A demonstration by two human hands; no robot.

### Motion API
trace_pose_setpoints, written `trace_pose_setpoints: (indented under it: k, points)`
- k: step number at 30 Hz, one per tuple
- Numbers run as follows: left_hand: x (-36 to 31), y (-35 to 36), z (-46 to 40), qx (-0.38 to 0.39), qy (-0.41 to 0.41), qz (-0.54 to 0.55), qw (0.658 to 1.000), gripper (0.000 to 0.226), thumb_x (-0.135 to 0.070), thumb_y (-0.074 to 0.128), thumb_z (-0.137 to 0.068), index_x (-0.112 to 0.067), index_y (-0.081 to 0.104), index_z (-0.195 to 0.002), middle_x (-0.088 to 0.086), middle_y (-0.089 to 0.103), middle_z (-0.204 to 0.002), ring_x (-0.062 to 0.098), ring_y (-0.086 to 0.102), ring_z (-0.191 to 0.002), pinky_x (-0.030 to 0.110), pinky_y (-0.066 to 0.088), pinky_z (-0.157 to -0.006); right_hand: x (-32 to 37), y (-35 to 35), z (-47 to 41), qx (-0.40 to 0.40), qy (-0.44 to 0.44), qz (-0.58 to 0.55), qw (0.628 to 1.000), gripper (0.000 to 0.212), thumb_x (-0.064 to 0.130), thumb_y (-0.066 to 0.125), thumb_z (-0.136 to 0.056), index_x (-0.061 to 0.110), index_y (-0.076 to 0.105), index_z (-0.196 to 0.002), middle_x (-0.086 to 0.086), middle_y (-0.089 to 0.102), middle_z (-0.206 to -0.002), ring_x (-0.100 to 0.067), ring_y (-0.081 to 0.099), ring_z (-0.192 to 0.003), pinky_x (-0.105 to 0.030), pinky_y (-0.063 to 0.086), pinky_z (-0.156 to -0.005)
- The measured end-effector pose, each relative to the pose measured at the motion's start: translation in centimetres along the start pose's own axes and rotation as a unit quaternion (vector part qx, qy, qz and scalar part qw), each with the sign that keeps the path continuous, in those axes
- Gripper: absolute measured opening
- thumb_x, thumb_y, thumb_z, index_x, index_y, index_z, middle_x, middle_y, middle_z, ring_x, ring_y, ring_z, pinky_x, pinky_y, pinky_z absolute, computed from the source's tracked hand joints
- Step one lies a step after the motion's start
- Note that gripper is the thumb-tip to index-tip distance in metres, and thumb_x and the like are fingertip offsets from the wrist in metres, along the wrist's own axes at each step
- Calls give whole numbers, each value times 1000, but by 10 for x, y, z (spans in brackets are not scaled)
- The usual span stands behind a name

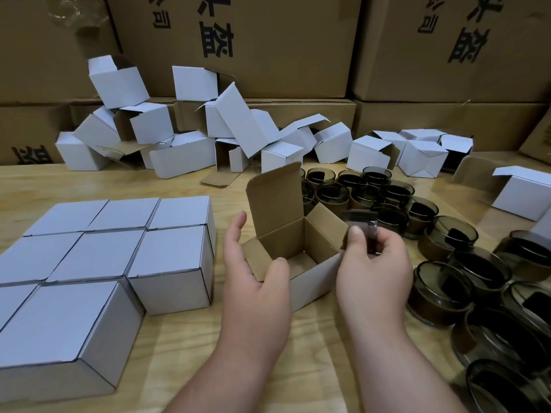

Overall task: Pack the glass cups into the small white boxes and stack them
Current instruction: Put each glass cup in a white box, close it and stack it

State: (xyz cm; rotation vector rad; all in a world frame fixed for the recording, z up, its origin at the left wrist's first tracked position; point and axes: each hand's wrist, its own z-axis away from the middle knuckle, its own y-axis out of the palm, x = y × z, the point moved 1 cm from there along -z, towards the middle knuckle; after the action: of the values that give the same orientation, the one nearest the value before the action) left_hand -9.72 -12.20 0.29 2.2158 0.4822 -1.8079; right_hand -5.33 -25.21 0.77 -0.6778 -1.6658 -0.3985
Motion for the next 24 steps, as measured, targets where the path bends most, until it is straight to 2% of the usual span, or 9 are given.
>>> trace_pose_setpoints:
  k: [2, 4, 6, 10, 14, 17, 19, 21, 24]
  points:
    - [-1, 0, 0, 0, -3, 6, 1000, 71, -26, 53, -80, -57, 35, -141, -56, 52, -98, -21, 56, -72, -3, 39, -58, 2, -1, -1, -19, 3, -35, 999, 1, 32, 58, -101, 31, 59, -101, 14, 65, -92, 8, 62, -80, -7, 42, -64]
    - [-1, 0, 0, 3, -4, 5, 1000, 70, -22, 55, -85, -56, 35, -142, -55, 53, -95, -21, 55, -66, -3, 40, -56, 2, -1, -1, -36, 15, -85, 996, 14, 35, 49, -104, 32, 57, -93, 6, 66, -90, -4, 64, -79, -20, 50, -71]
    - [0, -1, 0, 6, -7, -3, 1000, 70, -9, 56, -93, -54, 35, -143, -54, 55, -90, -21, 54, -62, -3, 39, -54, 1, -1, -1, -47, 43, -127, 990, 23, 40, 42, -105, 33, 57, -90, 2, 63, -79, -14, 63, -70, -32, 51, -65]
    - [1, -1, 0, 9, -13, -16, 1000, 71, -5, 54, -94, -53, 35, -143, -54, 55, -84, -23, 53, -61, -4, 38, -51, 0, 1, -2, -59, 102, -205, 972, 26, 43, 41, -104, 30, 61, -93, 6, 62, -64, -8, 59, -56, -25, 49, -54]
    - [1, 0, -1, 6, -10, -10, 1000, 72, -6, 55, -94, -55, 35, -143, -52, 57, -89, -22, 54, -63, -3, 39, -52, -2, 3, -6, -57, 150, -279, 947, 25, 38, 48, -105, 25, 61, -89, 15, 62, -50, 1, 56, -44, -26, 48, -54]
    - [0, 0, 0, 4, -7, -1, 1000, 69, -15, 57, -91, -55, 35, -143, -53, 56, -89, -23, 54, -64, -4, 38, -53, -5, 7, -5, -26, 121, -259, 958, 27, 51, 67, -84, 25, 63, -92, 13, 66, -61, -1, 60, -53, -26, 51, -55]
    - [-1, 0, 0, 3, -1, 0, 1000, 69, -19, 56, -87, -54, 36, -143, -57, 53, -90, -25, 54, -67, -5, 37, -54, -6, 11, -3, -5, 99, -234, 967, 39, 52, 76, -67, 29, 64, -96, 9, 74, -80, -6, 70, -71, -30, 57, -66]
    - [0, 0, 0, 2, -2, 4, 1000, 70, -9, 56, -93, -52, 36, -143, -57, 53, -91, -26, 54, -69, -5, 37, -54, -7, 12, -1, 6, 63, -212, 975, 31, 38, 80, -72, 32, 64, -97, 8, 76, -91, -7, 73, -80, -31, 58, -74]
    - [3, 0, -1, 3, -6, 7, 1000, 72, -3, 54, -94, -52, 37, -143, -55, 53, -95, -22, 56, -73, -3, 39, -56, -5, 10, 0, 12, 16, -187, 982, 24, 19, 80, -86, 33, 65, -97, 12, 76, -85, -2, 68, -71, -22, 54, -68]
